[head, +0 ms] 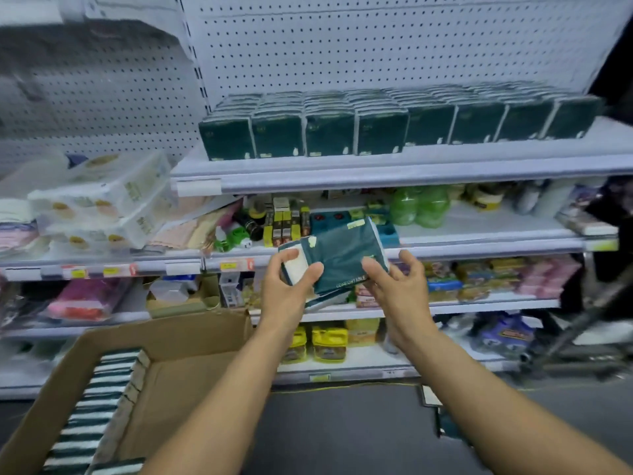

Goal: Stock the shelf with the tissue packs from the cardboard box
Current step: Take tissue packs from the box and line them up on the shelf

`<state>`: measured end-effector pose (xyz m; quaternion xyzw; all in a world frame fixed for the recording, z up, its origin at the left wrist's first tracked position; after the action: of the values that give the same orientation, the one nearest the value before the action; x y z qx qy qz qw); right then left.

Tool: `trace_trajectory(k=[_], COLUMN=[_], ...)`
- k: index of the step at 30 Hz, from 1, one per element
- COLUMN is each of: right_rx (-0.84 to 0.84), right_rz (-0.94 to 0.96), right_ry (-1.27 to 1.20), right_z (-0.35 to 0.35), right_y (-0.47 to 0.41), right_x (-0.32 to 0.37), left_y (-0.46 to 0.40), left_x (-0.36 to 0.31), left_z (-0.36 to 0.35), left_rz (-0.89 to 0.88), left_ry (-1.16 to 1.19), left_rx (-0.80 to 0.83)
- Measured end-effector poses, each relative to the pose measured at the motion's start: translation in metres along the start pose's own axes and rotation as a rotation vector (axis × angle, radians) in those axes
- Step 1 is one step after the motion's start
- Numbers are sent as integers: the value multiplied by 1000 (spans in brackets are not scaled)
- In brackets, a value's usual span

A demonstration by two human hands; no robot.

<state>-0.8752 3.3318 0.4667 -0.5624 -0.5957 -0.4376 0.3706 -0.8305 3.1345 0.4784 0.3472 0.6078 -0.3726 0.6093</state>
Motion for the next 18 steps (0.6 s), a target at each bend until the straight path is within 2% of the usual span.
trace_trajectory(k=[1,4,7,9,13,18], right_rx=[-25,-41,-89,-154,-199,-171], right_rz=[-49,-112,-97,-23,177,521], right_ry=[-57,27,-37,-42,143,581], right_z=[5,16,33,49,63,57], right_y=[-4,-14,-41,-67,-116,-171], right_x=[2,12,33,60,124,206], left_y=[1,-4,-24,-46,-91,-129], left_x=[-9,-30,-46,-58,-81,-103], left_z=[-13,-47,-72,-82,-98,-141], left_rz=[-37,-114,-206,-279,-405,-359], left_ry=[1,-26,-133,-214,-375,-286], left_rx=[-8,11,80,120,141,287])
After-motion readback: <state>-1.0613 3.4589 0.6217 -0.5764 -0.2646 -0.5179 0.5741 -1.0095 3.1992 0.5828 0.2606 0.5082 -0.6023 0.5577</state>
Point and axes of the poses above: each hand's wrist, its own y-axis away from the middle knuckle, its own z-axis out of the back of the hand, x = y × z, the point moved 8 cm from there along -y, towards the middle knuckle, and after that the axes turned 1 degree about -x, right-handed, at the moved point
